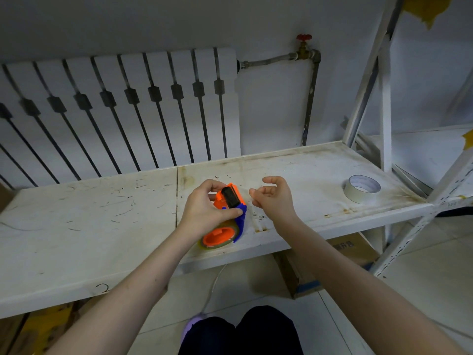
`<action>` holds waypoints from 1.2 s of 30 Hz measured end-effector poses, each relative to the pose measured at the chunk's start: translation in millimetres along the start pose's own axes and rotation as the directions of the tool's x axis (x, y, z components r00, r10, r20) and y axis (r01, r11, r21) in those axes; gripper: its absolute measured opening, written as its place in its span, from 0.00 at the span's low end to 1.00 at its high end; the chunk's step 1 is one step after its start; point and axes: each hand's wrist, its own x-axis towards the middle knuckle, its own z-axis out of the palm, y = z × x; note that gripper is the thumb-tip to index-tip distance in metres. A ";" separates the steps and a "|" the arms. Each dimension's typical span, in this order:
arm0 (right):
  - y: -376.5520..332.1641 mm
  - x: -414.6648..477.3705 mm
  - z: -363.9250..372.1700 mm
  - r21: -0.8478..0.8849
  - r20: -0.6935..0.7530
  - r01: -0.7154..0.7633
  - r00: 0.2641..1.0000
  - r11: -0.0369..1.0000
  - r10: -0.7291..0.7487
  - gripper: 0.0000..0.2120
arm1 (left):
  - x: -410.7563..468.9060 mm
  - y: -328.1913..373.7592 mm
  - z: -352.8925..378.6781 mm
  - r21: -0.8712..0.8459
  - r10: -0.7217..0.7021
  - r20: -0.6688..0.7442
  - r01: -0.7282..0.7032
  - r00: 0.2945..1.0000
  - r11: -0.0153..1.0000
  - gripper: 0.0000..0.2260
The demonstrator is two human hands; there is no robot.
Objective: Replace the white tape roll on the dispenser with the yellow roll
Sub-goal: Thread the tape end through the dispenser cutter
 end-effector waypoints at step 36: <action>8.3 -25.0 21.4 0.186 -0.081 0.161 0.986 0.969 -0.148 0.11 | -6.0 -15.7 -26.6 -0.184 0.018 0.084 -0.002 0.996 0.983 0.25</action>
